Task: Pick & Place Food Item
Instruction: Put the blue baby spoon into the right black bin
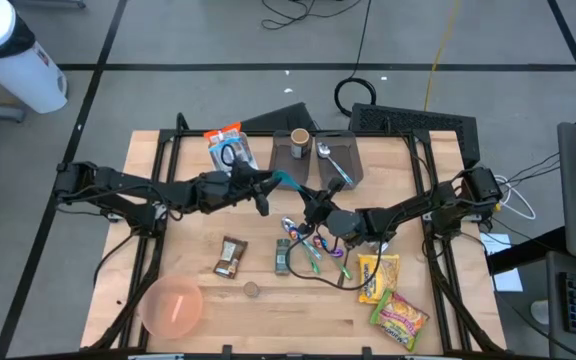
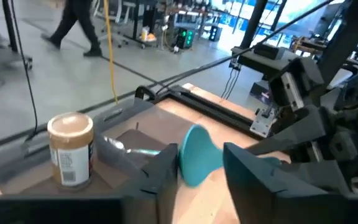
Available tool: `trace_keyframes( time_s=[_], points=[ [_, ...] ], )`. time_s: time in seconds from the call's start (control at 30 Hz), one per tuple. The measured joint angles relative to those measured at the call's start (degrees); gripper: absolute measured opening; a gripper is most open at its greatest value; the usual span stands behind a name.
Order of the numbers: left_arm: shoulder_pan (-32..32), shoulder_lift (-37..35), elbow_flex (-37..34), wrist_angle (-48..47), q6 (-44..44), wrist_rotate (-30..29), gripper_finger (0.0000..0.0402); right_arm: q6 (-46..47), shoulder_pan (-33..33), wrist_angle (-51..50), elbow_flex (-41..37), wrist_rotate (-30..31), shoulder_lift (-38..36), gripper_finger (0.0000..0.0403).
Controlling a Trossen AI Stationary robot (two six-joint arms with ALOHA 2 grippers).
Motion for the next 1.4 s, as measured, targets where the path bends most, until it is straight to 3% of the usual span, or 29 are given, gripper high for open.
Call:
trace_keyframes(
  time_s=[0.3, 0.53, 0.67, 0.87, 1.03, 1.23, 1.4],
  points=[
    [0.0, -3.8, 0.0, 0.1, 7.0, 0.2, 0.0185, -2.7, 0.1, -4.8, 0.0, 2.8, -4.3, 0.0017],
    [0.0, -8.6, 0.0, -5.8, 8.7, 0.9, 0.0187, -3.4, -2.1, -11.7, -0.1, 2.2, -13.8, 0.0017],
    [0.0, -10.4, 0.0, -9.7, 11.8, 0.8, 0.0187, -3.2, -5.4, -17.6, -0.1, -1.8, -20.8, 0.0017],
    [0.0, -10.3, 0.0, -11.6, 13.8, 0.8, 0.0187, 6.4, -14.9, -29.1, 0.0, -11.9, -30.3, 0.0018],
    [0.0, -10.1, 0.0, -13.3, 13.9, 0.8, 0.0187, 16.3, -25.5, -36.6, 0.0, -25.6, -34.2, 0.0019],
    [0.0, -10.1, 0.0, -14.0, 14.0, 0.8, 0.0186, 24.5, -36.6, -37.8, 0.0, -44.2, -31.9, 0.0019],
    [0.0, -10.1, 0.0, -17.8, 13.4, 0.8, 0.0186, 26.5, -40.8, -37.9, 0.0, -46.9, -26.3, 0.0019]
  ],
)
